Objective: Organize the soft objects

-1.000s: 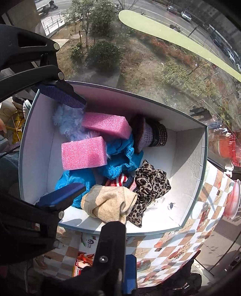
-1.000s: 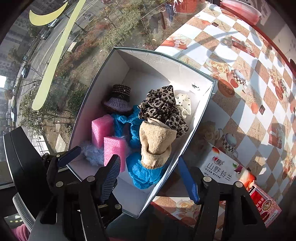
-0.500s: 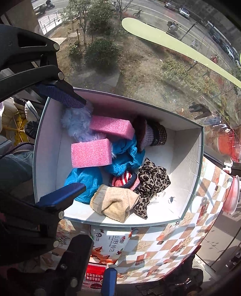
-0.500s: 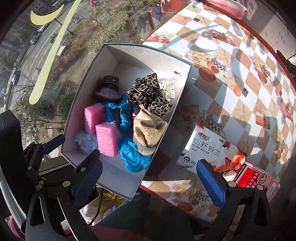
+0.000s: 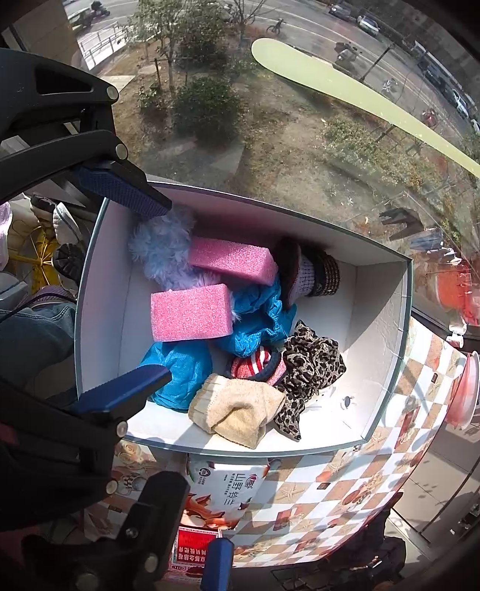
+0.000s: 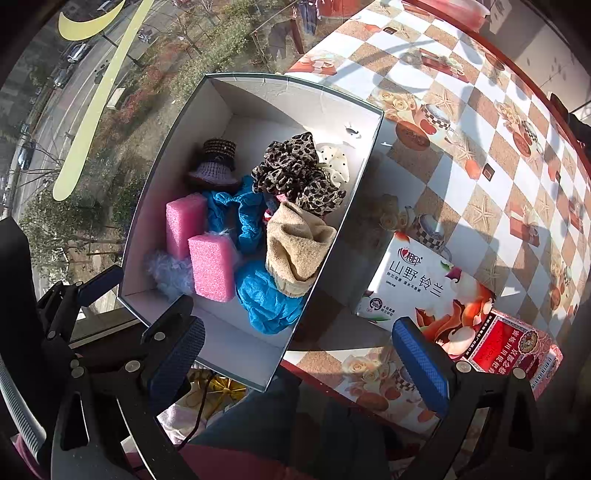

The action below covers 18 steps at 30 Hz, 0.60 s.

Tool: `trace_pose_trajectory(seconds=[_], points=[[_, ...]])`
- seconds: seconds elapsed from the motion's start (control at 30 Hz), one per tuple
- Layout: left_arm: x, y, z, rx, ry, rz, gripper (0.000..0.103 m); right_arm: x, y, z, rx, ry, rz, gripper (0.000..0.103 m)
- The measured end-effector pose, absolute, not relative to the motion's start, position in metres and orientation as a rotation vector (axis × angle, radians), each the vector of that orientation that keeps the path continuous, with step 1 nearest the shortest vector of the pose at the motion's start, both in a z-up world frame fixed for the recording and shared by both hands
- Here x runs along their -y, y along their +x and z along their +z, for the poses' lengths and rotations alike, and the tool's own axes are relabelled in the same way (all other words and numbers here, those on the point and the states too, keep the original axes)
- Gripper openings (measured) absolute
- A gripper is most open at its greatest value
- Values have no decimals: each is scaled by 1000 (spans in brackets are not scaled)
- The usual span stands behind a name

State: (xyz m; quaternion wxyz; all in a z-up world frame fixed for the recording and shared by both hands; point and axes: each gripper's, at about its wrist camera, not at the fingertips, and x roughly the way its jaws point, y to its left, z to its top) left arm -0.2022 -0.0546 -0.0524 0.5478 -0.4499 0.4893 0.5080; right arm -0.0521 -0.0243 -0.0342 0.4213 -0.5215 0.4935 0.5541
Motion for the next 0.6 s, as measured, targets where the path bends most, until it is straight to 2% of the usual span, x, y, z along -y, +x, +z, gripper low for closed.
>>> trace_pose_trajectory(seconds=[0.47,0.6], points=[[54,-208,-56,-1185,-1053,1211,85,27,-56,-30,-1219,-1293,1373,102],[55,-212,-45,-1085,-1049,1189,85,28,-59,-29,-1213,-1296,1370,102]])
